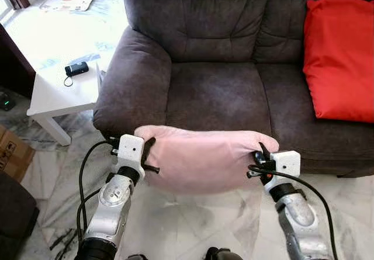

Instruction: Move the pillow to the sofa from floor

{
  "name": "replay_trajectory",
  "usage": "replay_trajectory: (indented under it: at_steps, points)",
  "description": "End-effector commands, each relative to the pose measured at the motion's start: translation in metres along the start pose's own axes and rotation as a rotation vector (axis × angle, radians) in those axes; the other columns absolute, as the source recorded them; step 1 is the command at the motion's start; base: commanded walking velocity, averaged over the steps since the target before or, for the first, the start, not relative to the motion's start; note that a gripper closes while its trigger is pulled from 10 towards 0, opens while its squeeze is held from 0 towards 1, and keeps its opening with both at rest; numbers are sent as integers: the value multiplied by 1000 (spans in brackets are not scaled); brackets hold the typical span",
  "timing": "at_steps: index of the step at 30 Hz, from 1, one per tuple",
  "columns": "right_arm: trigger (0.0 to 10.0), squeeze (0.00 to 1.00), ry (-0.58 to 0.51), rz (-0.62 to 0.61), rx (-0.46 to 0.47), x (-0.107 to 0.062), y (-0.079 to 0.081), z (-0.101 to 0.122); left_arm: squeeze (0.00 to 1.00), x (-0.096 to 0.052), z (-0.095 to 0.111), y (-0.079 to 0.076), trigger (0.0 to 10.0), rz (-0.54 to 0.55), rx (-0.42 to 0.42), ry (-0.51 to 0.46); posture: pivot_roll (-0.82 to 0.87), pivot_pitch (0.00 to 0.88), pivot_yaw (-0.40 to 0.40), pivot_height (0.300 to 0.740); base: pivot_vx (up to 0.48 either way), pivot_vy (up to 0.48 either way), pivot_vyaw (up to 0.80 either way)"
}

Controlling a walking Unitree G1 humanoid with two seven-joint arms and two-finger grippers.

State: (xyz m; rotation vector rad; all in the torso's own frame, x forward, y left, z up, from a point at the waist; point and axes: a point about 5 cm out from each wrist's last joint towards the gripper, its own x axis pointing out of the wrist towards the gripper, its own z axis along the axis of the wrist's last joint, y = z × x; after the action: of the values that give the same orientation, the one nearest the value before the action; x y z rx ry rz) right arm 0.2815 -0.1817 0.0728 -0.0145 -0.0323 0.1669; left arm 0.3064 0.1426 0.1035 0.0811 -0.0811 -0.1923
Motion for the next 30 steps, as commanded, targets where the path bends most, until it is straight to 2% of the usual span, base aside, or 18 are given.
replay_trajectory:
  at_steps: [1,8,10,14,30]
  points:
    - [10000,0,-115,-52,14,2,-7,23,0,1,8,2,10000,23,7,-53,-80,147,-25,740,0,0,0]
    - [10000,0,-165,-131,46,10,-13,39,0,6,12,0,10000,37,13,-86,-82,127,-26,740,0,0,0]
    - [10000,0,-167,-131,30,12,-13,41,0,7,13,0,10000,39,10,-84,-80,118,-25,740,0,137,-350]
    - [10000,0,-174,-142,33,13,-14,42,0,8,13,0,10000,39,13,-89,-79,101,-21,740,0,442,-783]
    - [10000,0,-161,-148,39,20,-10,43,0,14,16,-4,10000,9,3,-110,-80,67,-12,740,0,0,-49]
